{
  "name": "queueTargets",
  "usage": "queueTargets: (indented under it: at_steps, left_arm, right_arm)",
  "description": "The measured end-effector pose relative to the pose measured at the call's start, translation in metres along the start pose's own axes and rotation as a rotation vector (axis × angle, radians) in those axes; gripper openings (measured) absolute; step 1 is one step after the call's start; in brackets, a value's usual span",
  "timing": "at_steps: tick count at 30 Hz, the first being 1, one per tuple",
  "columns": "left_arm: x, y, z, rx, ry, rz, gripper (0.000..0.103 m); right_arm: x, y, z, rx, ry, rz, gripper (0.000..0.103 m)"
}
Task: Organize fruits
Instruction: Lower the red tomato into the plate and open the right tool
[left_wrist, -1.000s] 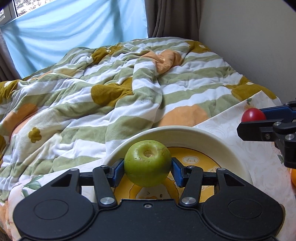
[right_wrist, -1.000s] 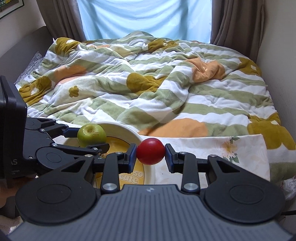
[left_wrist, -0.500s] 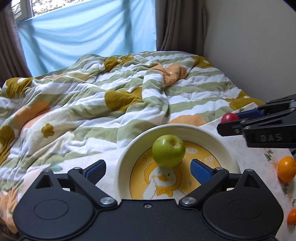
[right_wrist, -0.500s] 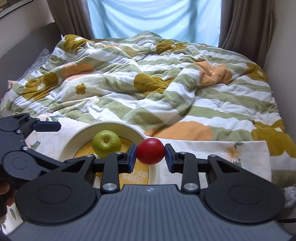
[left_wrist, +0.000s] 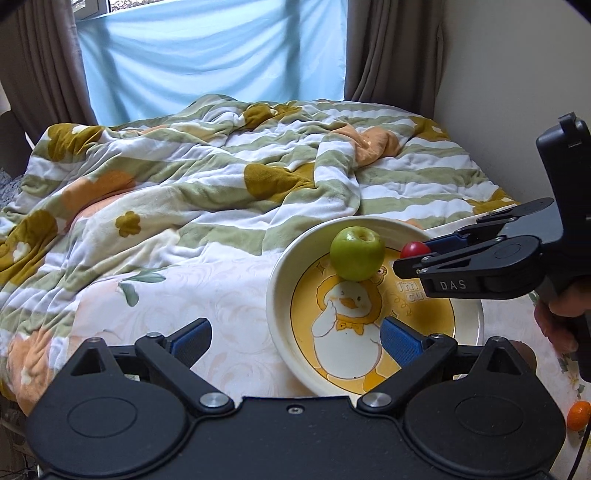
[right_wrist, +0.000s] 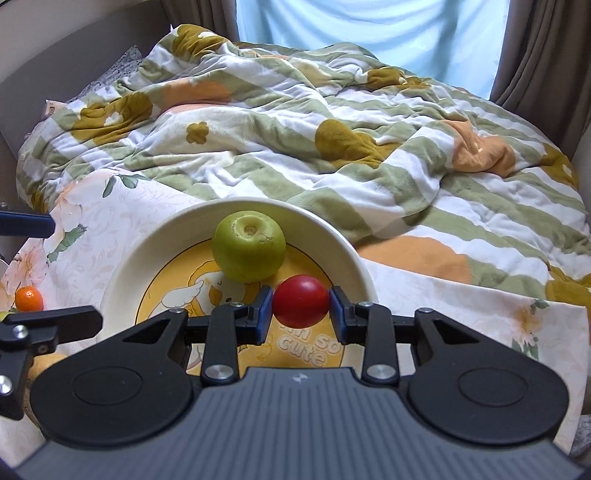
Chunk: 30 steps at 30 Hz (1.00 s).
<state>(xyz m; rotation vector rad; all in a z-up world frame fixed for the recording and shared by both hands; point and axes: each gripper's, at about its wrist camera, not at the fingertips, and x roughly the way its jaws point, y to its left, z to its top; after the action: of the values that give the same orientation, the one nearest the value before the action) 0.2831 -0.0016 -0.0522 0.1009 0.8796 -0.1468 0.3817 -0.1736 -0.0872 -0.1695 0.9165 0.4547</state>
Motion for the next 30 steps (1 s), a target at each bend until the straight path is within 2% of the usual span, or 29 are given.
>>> queueTargets:
  at_steps: [3, 4, 6, 7, 8, 10, 18, 30]
  left_arm:
    - [-0.003, 0.000, -0.002, -0.008, -0.006, 0.004, 0.100]
    - [-0.004, 0.000, -0.002, -0.012, -0.008, 0.005, 0.100]
    - [-0.007, 0.000, -0.003, -0.019, -0.012, 0.007, 0.100]
    - [-0.009, 0.000, -0.004, -0.022, -0.015, 0.010, 0.100]
    - [-0.011, 0.000, -0.004, -0.025, -0.017, 0.014, 0.100]
    - [-0.016, 0.000, -0.006, -0.029, -0.023, 0.018, 0.100]
    - [-0.048, -0.009, -0.012, -0.043, -0.064, 0.037, 0.100]
    - [-0.115, -0.029, -0.046, -0.105, -0.132, 0.080, 0.101]
  right_arm:
    - [0.002, 0.003, 0.001, -0.018, -0.002, 0.001, 0.049]
    - [0.002, 0.005, 0.001, -0.024, -0.003, -0.003, 0.053]
    - [-0.002, 0.006, 0.002, -0.027, -0.013, -0.009, 0.076]
    - [-0.006, 0.007, 0.002, -0.025, -0.027, -0.016, 0.096]
    - [-0.010, 0.007, 0.001, -0.023, -0.046, -0.027, 0.103]
    - [-0.020, 0.007, 0.000, -0.024, -0.082, -0.037, 0.103]
    - [-0.051, 0.009, -0.004, -0.004, -0.082, -0.041, 0.103]
    - [-0.136, 0.024, -0.036, 0.034, -0.097, -0.078, 0.103]
